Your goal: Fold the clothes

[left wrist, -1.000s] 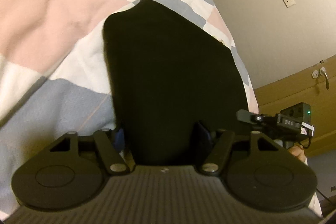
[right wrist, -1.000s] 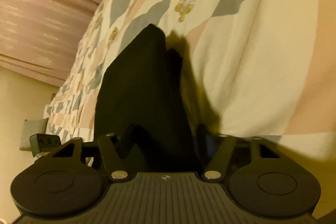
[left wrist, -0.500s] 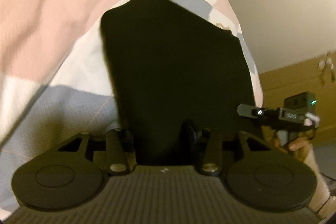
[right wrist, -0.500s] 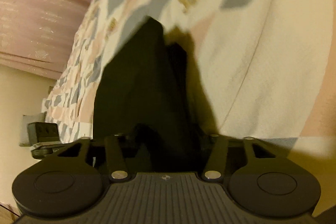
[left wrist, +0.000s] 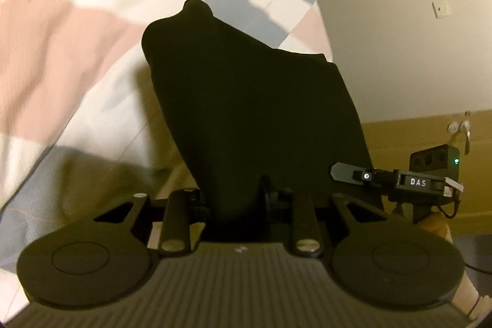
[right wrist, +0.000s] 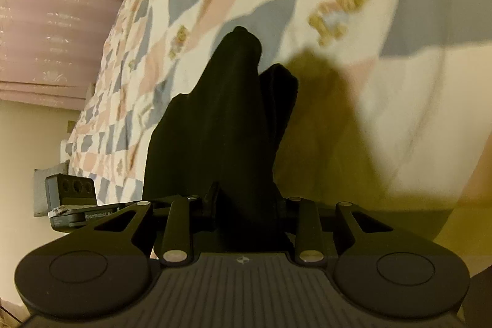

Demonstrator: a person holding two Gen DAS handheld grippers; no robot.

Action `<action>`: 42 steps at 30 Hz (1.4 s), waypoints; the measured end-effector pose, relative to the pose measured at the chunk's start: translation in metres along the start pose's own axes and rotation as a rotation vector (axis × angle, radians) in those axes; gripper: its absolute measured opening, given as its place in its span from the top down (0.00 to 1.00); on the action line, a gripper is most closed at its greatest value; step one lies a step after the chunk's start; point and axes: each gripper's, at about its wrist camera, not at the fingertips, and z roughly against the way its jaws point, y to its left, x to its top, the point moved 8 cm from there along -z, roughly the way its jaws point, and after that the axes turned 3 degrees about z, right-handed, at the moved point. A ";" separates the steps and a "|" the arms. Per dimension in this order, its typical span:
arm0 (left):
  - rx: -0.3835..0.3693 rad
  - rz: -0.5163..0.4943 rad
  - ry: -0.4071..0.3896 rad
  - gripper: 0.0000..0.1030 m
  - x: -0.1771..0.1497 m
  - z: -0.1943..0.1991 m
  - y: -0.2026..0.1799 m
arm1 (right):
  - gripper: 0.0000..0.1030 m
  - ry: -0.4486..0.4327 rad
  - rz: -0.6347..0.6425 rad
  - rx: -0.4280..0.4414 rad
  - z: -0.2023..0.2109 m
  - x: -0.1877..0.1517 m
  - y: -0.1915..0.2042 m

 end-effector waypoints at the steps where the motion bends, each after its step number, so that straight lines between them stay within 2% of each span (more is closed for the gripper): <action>1: -0.002 0.006 -0.008 0.79 0.003 0.004 -0.008 | 0.71 0.010 -0.001 0.009 0.005 0.008 0.002; 6: -0.006 0.033 -0.072 0.79 0.024 0.012 -0.057 | 0.71 0.054 0.025 0.061 0.037 0.062 0.008; 10: -0.038 0.045 -0.134 0.79 0.053 -0.008 -0.105 | 0.71 0.070 0.094 0.060 0.074 0.123 0.003; 15: -0.081 0.040 -0.213 0.80 0.096 -0.063 -0.136 | 0.71 0.064 0.187 0.036 0.110 0.206 -0.023; 19: -0.113 0.039 -0.274 0.80 0.130 -0.108 -0.158 | 0.71 0.069 0.241 0.013 0.117 0.260 -0.056; 22: -0.110 0.066 -0.288 0.79 0.148 -0.147 -0.137 | 0.71 0.089 0.264 -0.005 0.100 0.286 -0.088; 27: -0.020 0.114 -0.284 0.79 0.150 -0.198 -0.090 | 0.68 0.125 0.262 -0.010 0.045 0.294 -0.147; 29: -0.041 0.150 -0.290 0.77 0.147 -0.202 -0.077 | 0.63 0.107 0.225 0.022 0.035 0.291 -0.168; 31: -0.041 0.147 -0.290 0.77 0.145 -0.202 -0.077 | 0.60 0.076 0.184 0.062 0.037 0.287 -0.179; 33: -0.008 0.118 -0.284 0.76 0.152 -0.206 -0.087 | 0.56 0.047 0.168 0.067 0.045 0.283 -0.182; 34: 0.002 0.114 -0.278 0.76 0.170 -0.217 -0.099 | 0.51 0.033 0.164 0.063 0.049 0.281 -0.183; 37: 0.030 0.086 -0.261 0.76 0.172 -0.213 -0.105 | 0.35 -0.009 0.158 0.026 0.070 0.276 -0.182; 38: 0.037 0.078 -0.253 0.76 0.173 -0.212 -0.105 | 0.34 -0.024 0.139 0.022 0.078 0.273 -0.186; 39: 0.042 0.069 -0.248 0.77 0.174 -0.213 -0.107 | 0.36 -0.039 0.120 0.017 0.085 0.270 -0.190; 40: 0.047 0.062 -0.244 0.78 0.175 -0.213 -0.109 | 0.60 -0.051 0.089 0.022 0.091 0.265 -0.195; 42: 0.052 0.057 -0.240 0.79 0.175 -0.214 -0.110 | 0.72 -0.068 -0.009 0.059 0.098 0.254 -0.208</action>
